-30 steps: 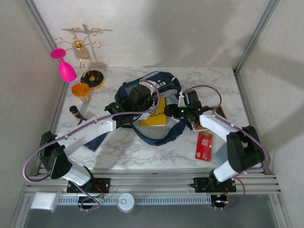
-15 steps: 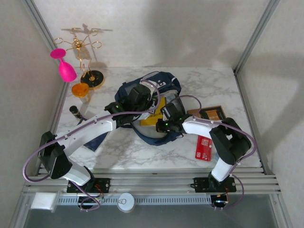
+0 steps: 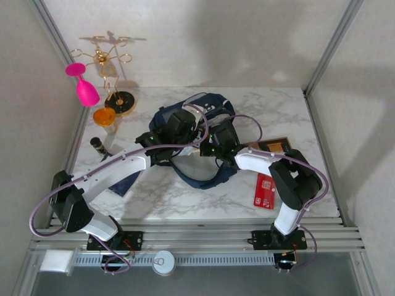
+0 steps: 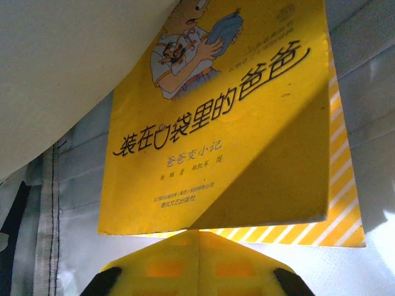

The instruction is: Pack the student bag

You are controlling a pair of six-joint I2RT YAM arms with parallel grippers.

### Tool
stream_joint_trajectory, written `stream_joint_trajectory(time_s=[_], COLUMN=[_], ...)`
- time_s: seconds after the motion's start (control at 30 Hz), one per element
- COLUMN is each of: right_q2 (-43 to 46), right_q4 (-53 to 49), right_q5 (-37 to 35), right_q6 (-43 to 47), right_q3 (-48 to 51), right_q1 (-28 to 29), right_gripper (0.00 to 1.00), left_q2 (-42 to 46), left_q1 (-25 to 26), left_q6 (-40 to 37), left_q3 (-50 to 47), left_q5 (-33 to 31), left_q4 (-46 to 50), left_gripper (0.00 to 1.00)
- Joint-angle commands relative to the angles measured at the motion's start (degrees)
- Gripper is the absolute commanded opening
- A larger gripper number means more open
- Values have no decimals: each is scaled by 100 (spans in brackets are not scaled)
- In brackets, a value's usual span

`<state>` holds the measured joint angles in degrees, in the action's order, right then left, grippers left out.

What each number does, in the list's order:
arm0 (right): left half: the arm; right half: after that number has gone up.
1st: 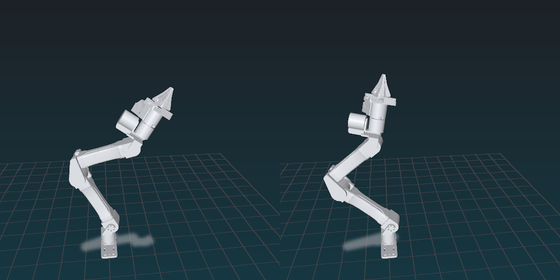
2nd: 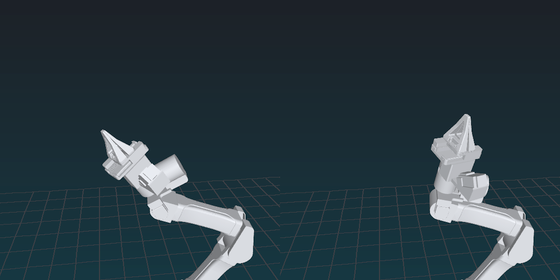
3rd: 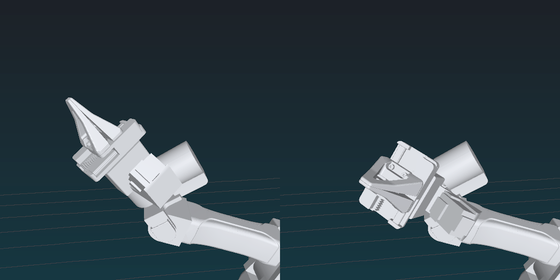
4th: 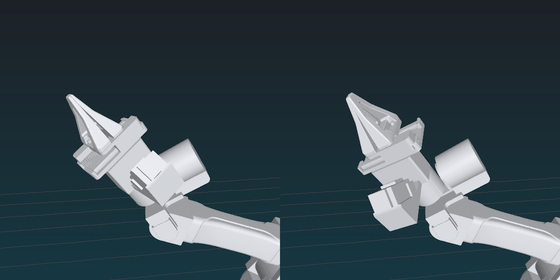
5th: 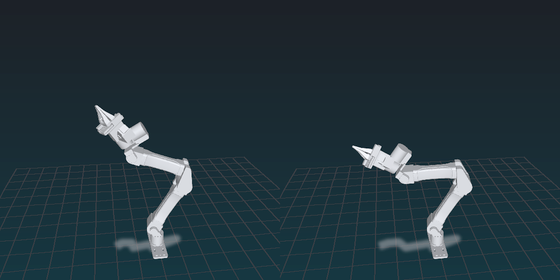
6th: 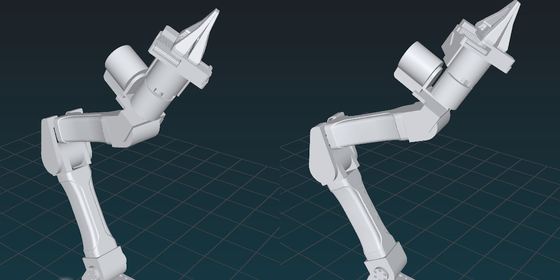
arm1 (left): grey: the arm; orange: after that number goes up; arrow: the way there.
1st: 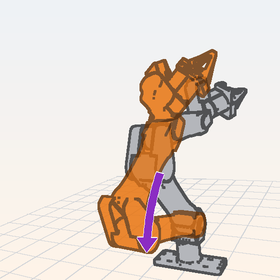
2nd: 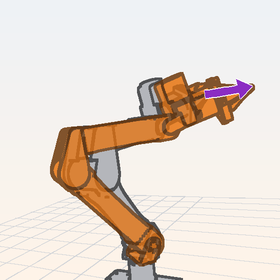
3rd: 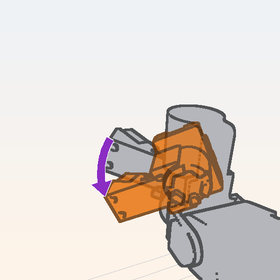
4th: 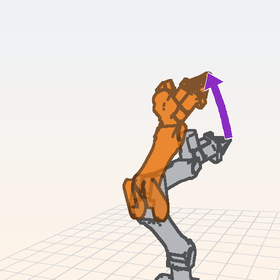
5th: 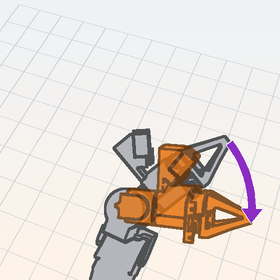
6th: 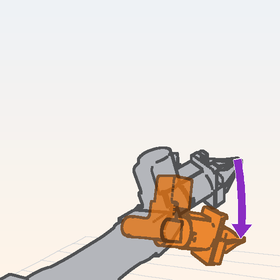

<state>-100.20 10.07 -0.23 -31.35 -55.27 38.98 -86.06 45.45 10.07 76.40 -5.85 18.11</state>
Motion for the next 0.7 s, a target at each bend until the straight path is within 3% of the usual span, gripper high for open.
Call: stream_joint_trajectory(time_s=[0.0, 0.1, 0.4, 0.53, 0.67], right_q2=[183, 142, -535, -249, 745], right_q4=[349, 594, 583, 567, 478], right_q5=[3, -25, -969, -586, 167], right_q6=[-184, -345, -48, 45, 111], right_q3=[508, 773, -111, 143, 767], right_q1=[52, 189, 117, 166, 204], right_gripper=[7, 7, 7, 8, 16], left_q2=[330, 370, 539, 693, 663], left_q1=[16, 16, 15, -6, -78], left_q6=[-111, -109, -27, -94, -163], left_q3=[209, 173, -44, -130, -162], left_q5=[-166, -110, -474, -666, -910], left_q4=[-96, -84, 170, 193, 374], left_gripper=[0, 0, 0, 0, 0])
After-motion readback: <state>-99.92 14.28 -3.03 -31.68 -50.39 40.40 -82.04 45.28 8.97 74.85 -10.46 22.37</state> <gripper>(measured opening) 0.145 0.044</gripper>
